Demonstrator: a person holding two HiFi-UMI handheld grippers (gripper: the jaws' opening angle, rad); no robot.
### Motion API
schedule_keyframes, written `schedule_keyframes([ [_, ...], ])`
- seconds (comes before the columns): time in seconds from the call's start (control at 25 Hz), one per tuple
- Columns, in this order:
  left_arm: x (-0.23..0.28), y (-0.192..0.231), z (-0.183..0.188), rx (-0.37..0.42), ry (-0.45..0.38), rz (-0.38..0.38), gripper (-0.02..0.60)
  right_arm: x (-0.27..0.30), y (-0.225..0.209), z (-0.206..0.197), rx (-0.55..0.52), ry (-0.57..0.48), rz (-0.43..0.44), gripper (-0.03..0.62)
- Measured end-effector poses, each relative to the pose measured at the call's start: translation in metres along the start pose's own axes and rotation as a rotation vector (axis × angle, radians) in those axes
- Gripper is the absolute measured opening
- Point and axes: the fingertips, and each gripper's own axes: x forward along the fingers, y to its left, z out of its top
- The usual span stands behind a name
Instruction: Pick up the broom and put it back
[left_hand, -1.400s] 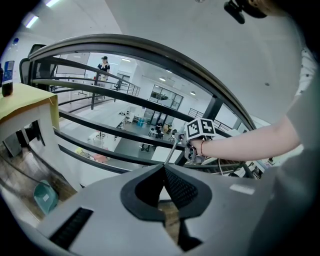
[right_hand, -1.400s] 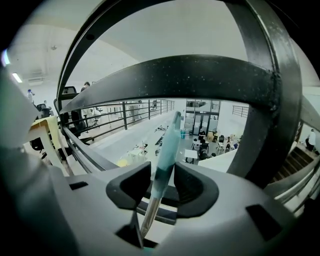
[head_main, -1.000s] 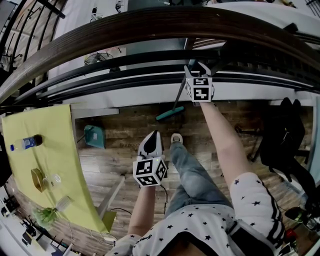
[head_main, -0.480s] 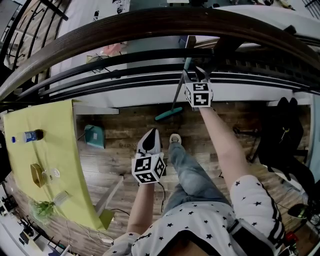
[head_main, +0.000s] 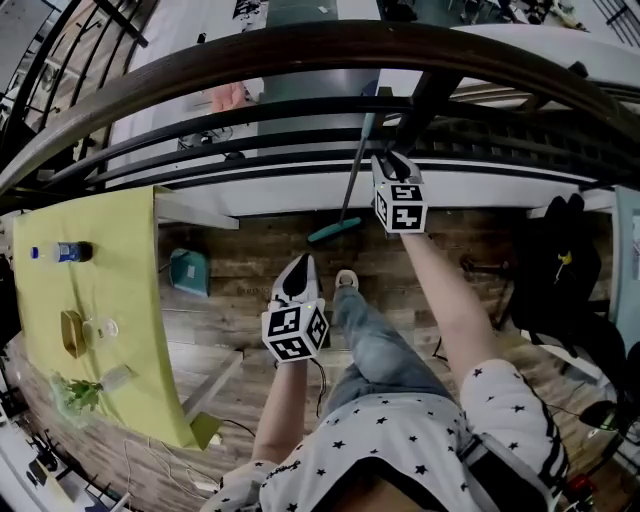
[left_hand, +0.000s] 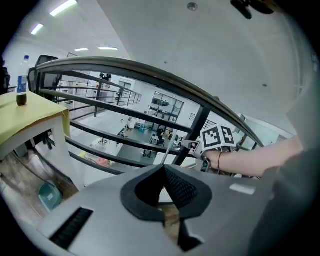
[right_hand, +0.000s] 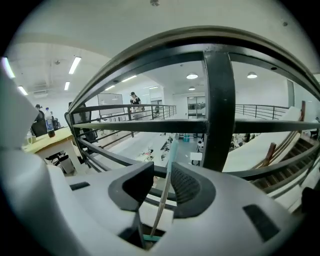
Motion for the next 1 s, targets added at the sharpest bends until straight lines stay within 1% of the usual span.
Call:
schedule_keyframes([
  [0.32,-0.032,-0.020,0.002,0.004,-0.021,0.025,0.011,-0.063,0.015,0.015,0.011,-0.029,0.043,0.022],
  [0.44,-0.045,-0.029,0.002,0.006,-0.031,0.030,0.012,-0.088,0.024,0.018,0.017,-0.035,0.066,0.007],
  [0.64,-0.066,-0.043,-0.001,0.002,-0.048,0.038,0.012,-0.130,0.037,0.022,0.013,-0.043,0.112,-0.006],
  [1.0,-0.106,-0.075,-0.008,0.008,-0.072,0.035,0.012,-0.211,0.056,0.030,0.006,-0.056,0.181,-0.006],
])
